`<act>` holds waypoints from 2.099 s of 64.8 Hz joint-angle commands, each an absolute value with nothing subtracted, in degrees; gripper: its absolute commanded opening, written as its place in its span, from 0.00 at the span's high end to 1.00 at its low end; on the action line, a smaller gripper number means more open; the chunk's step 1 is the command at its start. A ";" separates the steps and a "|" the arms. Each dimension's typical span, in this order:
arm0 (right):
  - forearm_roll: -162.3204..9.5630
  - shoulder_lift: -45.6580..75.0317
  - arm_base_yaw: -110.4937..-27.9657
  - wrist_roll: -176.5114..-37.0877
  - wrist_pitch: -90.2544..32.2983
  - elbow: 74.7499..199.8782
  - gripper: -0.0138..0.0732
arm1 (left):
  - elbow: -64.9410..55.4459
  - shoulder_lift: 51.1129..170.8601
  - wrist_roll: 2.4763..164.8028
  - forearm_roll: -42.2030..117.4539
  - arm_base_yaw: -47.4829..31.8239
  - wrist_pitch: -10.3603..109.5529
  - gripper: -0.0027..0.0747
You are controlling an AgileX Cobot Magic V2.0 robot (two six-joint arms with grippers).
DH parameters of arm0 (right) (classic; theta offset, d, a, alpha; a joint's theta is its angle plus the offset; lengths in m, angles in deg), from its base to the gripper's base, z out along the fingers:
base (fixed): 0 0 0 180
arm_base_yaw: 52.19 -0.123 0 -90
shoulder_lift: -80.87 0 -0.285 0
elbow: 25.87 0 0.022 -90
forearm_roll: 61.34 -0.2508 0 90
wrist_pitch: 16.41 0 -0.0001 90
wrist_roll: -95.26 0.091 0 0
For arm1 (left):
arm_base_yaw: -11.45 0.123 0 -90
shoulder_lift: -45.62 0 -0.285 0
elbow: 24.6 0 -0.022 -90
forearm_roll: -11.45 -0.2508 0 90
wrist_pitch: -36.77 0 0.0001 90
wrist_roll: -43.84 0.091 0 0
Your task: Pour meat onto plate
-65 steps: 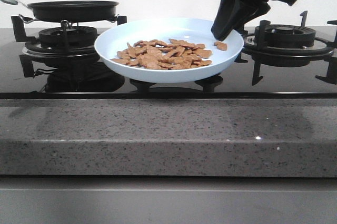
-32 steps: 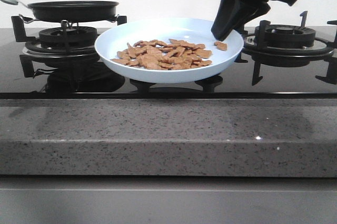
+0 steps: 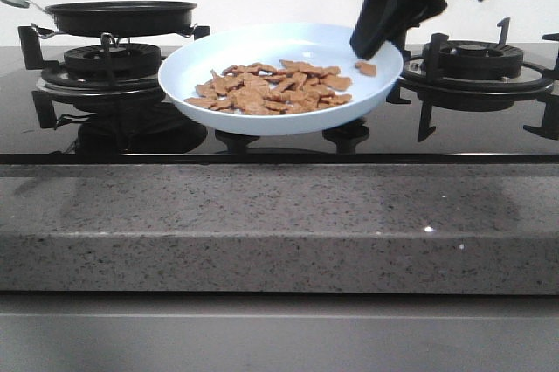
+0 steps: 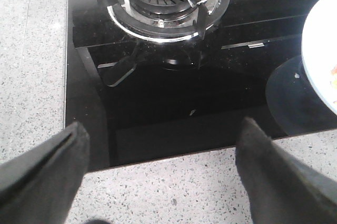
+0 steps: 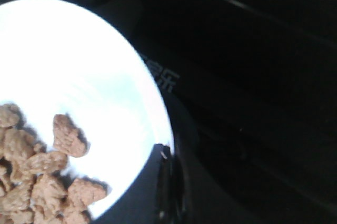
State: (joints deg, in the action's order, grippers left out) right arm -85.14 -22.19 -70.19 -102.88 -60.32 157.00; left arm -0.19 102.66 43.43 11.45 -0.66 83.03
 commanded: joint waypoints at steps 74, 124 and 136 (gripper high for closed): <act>-92.25 -45.74 -61.30 -102.29 -66.16 192.83 0.34 | -1.52 102.24 42.69 12.41 -1.08 78.97 0.23; -83.95 -11.81 -61.98 -99.74 -70.22 165.63 0.33 | -1.52 102.24 42.69 12.41 -1.08 76.38 0.23; -76.60 1.12 -61.98 -95.54 -68.86 151.45 0.33 | -1.52 102.24 42.69 12.41 -1.08 76.38 0.23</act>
State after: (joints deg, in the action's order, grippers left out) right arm -78.78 -5.71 -61.83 -97.24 -72.29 154.99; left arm -0.19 102.66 43.23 11.99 -0.66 80.76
